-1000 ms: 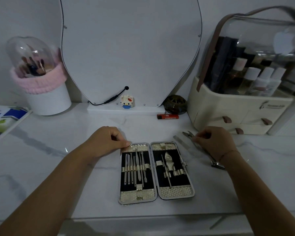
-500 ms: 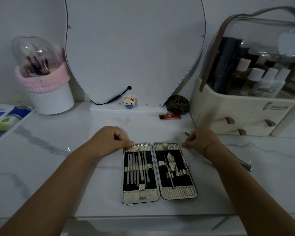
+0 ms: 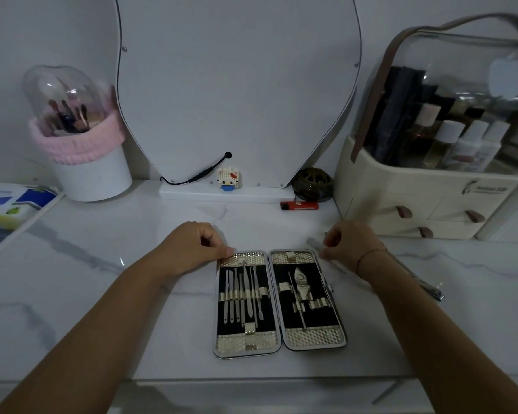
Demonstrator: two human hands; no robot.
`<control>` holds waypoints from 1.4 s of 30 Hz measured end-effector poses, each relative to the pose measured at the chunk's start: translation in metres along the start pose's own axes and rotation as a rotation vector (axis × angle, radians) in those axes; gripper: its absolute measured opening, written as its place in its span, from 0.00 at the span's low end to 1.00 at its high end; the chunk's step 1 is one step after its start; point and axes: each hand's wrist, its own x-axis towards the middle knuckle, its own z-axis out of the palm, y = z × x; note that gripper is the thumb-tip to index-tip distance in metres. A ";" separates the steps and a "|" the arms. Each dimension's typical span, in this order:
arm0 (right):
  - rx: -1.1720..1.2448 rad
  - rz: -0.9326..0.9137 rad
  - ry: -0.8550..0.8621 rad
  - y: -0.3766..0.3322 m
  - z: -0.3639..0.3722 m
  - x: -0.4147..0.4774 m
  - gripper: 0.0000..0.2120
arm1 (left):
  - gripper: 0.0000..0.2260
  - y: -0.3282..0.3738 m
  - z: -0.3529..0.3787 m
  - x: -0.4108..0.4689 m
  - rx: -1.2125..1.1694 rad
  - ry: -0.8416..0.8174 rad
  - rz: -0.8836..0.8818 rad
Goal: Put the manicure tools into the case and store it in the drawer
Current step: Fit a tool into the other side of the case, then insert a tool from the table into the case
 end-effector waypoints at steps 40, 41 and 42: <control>0.370 -0.361 -0.071 -0.021 0.012 -0.025 0.04 | 0.09 0.000 0.000 0.000 0.037 0.009 0.006; 0.397 -0.335 -0.018 -0.013 0.005 -0.027 0.04 | 0.09 0.000 0.000 0.001 0.031 0.010 0.008; 0.413 -0.299 0.043 -0.003 -0.002 -0.028 0.05 | 0.10 0.001 0.000 0.000 0.026 0.007 0.011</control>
